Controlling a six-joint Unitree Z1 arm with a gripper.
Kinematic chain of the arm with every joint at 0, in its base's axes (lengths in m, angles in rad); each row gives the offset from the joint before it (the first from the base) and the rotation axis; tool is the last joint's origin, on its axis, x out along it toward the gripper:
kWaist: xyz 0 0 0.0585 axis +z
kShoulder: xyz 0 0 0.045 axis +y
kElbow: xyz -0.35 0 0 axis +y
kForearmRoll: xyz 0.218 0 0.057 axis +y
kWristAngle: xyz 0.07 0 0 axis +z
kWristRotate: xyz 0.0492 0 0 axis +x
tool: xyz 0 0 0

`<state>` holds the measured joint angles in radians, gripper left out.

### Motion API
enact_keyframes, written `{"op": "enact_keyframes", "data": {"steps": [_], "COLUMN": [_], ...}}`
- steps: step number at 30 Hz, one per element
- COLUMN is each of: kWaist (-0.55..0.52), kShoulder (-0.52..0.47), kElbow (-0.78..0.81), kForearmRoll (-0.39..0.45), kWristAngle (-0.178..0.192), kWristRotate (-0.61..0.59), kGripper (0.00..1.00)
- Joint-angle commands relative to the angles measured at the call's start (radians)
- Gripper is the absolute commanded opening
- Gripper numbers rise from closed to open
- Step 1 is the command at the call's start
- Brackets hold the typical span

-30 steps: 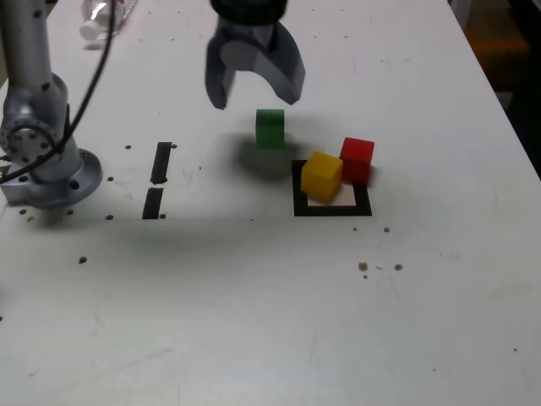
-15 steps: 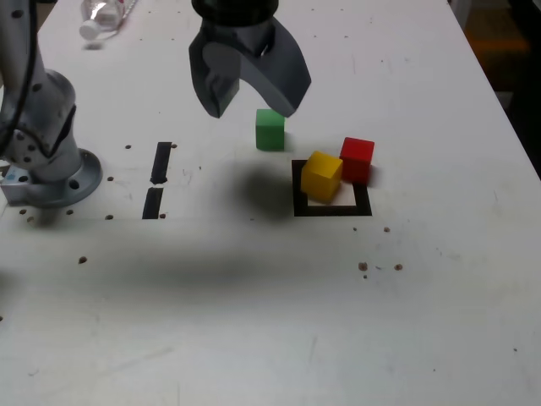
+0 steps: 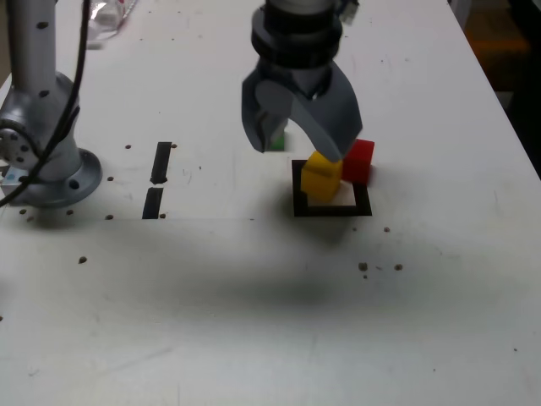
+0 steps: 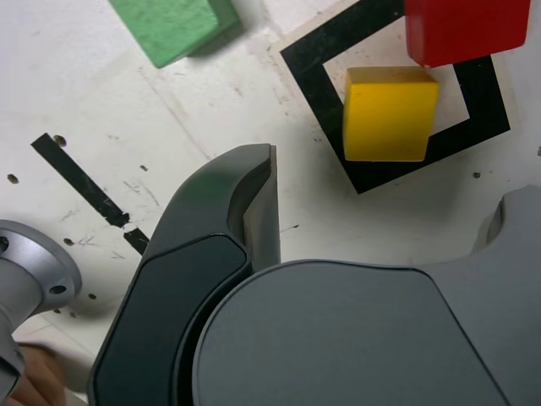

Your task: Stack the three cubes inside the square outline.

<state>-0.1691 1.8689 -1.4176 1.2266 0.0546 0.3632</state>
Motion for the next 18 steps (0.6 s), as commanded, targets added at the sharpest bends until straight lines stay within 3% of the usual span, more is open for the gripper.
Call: {"op": "enact_keyframes", "data": {"steps": [1,18], "kWaist": [-0.008,-0.013], "kShoulder": [0.023,0.158], "kElbow": [-0.017,-0.032], "kForearmRoll": [0.001,0.013], "kWristAngle": [-0.005,-0.081], "kWristRotate": [0.000,0.016], "kGripper": [0.93,0.91]}}
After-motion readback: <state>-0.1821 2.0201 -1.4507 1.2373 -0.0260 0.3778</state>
